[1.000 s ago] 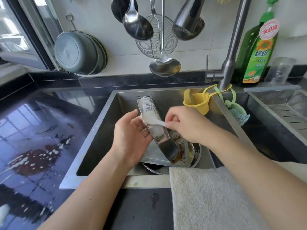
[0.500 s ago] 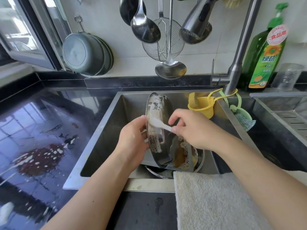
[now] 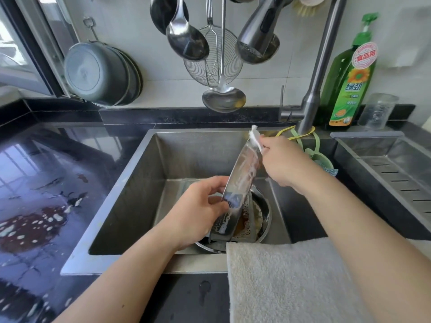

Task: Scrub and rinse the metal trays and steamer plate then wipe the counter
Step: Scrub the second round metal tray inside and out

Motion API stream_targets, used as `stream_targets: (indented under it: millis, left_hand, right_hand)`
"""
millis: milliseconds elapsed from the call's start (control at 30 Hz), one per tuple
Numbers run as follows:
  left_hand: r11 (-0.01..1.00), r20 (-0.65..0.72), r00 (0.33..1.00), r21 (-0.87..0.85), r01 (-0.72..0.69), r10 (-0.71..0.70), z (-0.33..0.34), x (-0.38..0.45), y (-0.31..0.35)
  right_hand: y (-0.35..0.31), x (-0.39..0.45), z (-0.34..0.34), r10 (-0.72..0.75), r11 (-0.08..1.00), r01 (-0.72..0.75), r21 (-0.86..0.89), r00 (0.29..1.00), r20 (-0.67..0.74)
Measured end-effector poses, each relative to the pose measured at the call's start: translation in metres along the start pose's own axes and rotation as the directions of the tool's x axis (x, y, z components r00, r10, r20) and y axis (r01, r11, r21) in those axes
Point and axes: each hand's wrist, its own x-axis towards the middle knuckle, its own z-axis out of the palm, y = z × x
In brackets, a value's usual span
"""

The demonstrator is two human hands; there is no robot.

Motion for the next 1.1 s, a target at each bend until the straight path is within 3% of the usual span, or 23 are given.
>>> stream_targets:
  millis: [100, 267, 367, 500, 633, 733, 800, 900, 967, 1100]
  left_hand:
    - [1.0, 0.007, 1.0, 0.011, -0.008, 0.008, -0.001, 0.0, 0.001]
    - [0.998, -0.129, 0.992, -0.065, -0.007, -0.001, -0.003, 0.003, 0.0]
    - [0.992, -0.236, 0.971, -0.129, -0.003, -0.028, -0.007, 0.004, -0.004]
    - [0.983, -0.208, 0.976, -0.178, 0.03, -0.068, -0.006, 0.004, -0.002]
    - [0.999, -0.081, 0.996, -0.021, 0.031, -0.033, 0.006, 0.002, -0.001]
    - [0.998, -0.075, 0.997, 0.056, 0.02, -0.015, 0.008, 0.004, -0.002]
    - [0.999, -0.112, 0.993, 0.028, 0.024, -0.021, 0.008, 0.004, 0.0]
    - [0.981, -0.202, 0.975, -0.187, 0.051, -0.089, 0.001, 0.004, 0.002]
    - [0.904, -0.256, 0.948, -0.423, 0.068, -0.191, -0.01, 0.007, 0.0]
    - [0.54, -0.218, 0.917, -0.842, -0.004, -0.334, -0.025, 0.007, 0.001]
  right_hand:
    - [0.001, -0.003, -0.008, -0.005, 1.0, 0.004, 0.027, 0.998, 0.055]
    - [-0.034, -0.047, 0.005, -0.251, 0.966, 0.257, 0.001, 0.944, 0.213]
    - [-0.046, -0.062, 0.02, -0.314, 0.939, 0.341, -0.043, 0.902, 0.296]
    - [-0.045, -0.053, 0.03, -0.311, 0.944, 0.324, -0.061, 0.937, 0.161]
    - [-0.027, -0.02, 0.02, -0.167, 0.982, 0.161, -0.095, 0.984, -0.057]
    - [-0.009, -0.008, 0.009, -0.124, 0.991, 0.12, -0.066, 0.99, -0.068]
    - [-0.008, -0.012, 0.007, -0.175, 0.984, 0.175, -0.009, 0.984, -0.013]
    - [-0.02, -0.026, 0.017, -0.332, 0.943, 0.33, 0.04, 0.934, 0.129]
    - [-0.025, -0.035, 0.029, -0.378, 0.922, 0.387, 0.006, 0.897, 0.229]
    - [-0.02, -0.031, 0.037, -0.367, 0.92, 0.386, -0.07, 0.909, 0.196]
